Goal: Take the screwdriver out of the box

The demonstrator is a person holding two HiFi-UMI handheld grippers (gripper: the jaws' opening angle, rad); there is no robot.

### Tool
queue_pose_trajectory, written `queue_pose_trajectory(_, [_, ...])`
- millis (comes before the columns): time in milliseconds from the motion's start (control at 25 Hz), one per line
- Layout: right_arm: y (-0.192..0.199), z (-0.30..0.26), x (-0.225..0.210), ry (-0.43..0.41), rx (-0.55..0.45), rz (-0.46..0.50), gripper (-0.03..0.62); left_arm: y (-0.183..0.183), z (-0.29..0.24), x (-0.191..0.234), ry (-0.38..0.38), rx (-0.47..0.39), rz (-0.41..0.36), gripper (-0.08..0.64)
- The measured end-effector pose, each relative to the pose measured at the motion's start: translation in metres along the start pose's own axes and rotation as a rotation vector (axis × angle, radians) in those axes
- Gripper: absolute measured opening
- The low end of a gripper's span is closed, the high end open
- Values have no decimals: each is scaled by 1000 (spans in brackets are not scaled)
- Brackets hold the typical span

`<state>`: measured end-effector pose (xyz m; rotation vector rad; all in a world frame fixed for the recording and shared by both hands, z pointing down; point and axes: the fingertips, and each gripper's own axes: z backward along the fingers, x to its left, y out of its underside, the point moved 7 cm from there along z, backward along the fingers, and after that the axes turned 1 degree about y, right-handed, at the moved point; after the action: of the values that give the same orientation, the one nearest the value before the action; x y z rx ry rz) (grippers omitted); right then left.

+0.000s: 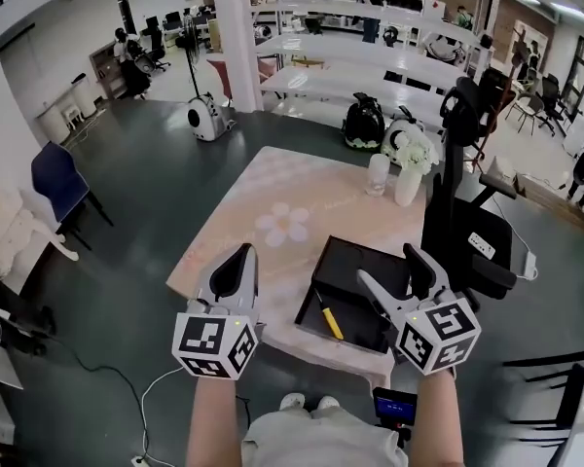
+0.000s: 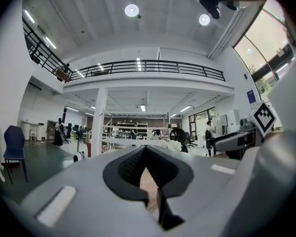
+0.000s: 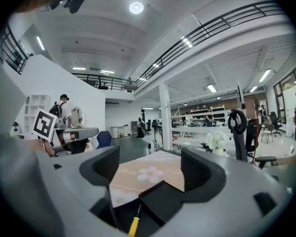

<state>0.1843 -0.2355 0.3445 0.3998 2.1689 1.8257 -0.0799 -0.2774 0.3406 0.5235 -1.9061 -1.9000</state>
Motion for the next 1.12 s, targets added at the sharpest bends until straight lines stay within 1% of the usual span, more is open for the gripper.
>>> queue_pose_trajectory(160, [-4,-12,10,29,27,46,387,1,-8,11,32,-1,7,3])
queue_pose_trajectory(320, [0,-25,19,27,82,36,387,2,-12,22,43,-4,23,3])
queue_pose_trajectory(440, [15,-34,24,22,162,20,385,9,-12,29,44,5,36,4])
queue_pose_trajectory(520, [27,-40,27,12,218,-10,385,14,-11,33,43,16,47,3])
queue_pose_trajectory(640, [47,-51,33,-18,309,-50,385,20,-9,38,45,30,58,3])
queue_pose_trajectory(920, [102,-71,43,-73,516,-105,382,36,-4,47,31,60,81,4])
queue_pose_trajectory(1000, [115,-75,45,-79,580,-111,358,37,-3,48,31,68,77,3])
queue_pose_trajectory(1120, [135,-81,44,-71,666,-111,280,39,-2,49,36,74,80,3])
